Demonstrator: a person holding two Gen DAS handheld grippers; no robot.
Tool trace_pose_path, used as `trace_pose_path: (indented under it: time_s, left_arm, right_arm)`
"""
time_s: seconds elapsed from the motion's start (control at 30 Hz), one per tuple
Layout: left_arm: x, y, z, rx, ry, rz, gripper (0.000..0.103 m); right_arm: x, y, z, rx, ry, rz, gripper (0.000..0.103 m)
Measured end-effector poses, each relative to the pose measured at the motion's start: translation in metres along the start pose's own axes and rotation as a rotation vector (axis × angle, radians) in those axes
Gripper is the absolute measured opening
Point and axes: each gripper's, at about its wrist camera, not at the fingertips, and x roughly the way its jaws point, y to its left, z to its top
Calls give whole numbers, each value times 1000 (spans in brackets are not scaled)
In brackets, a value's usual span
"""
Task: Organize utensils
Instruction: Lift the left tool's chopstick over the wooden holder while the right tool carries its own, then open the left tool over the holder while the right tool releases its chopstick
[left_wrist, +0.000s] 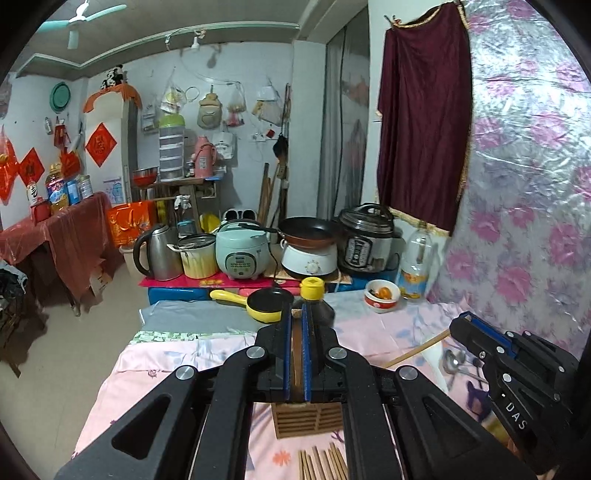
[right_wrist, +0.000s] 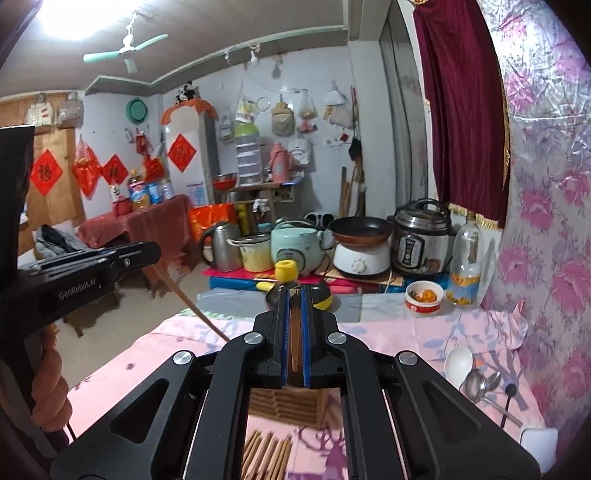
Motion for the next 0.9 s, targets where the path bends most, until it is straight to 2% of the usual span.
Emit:
trace_pose_path:
  time_s: [0.1,0.23,0.27,0.3,0.33,0.4,0.5,0.57,0.7,0.77,0.9]
  left_arm:
    - [34,7,-14,-30,45,-10,6]
    - [68,21,-41,-65,123,-3,7]
    - [71,26,-46,-70,139,-4,10]
    - [73,30,-50,-79,158,-3,23]
    - [72,34,-54,-87,161,3,44]
    - [64,41,-59,-108,140,29,60]
    - [48,49,-64,-125,134,39,67]
    - [37,55,-70,-143,134,45,71]
    - [16,61,-91,-153,148,72,81]
    - [6,64,-106,-165,167,76,84]
    - [-9,67,-149,-188,238,56,89]
  right_arm:
    - [28,-2,-11,2,33,-14,7]
    - [73,-12,-39,34,164,-11,11]
    - [80,-18,-44,58,193,-13,11]
    - [81,-22,-46,76,206,-9,11]
    - [80,-28,-48,104,210,9,12]
    - [69,-35,-46,139,195,19,13]
    - [47,-39,-45,147,170,9,20]
    - [33,-39,-49,155,160,7,30]
    - [7,-41,-64,170,168,-5,44]
    - [-7,-39,-78,174,184,-11,54]
    - [-27,-35,-104,160,212,-23,66]
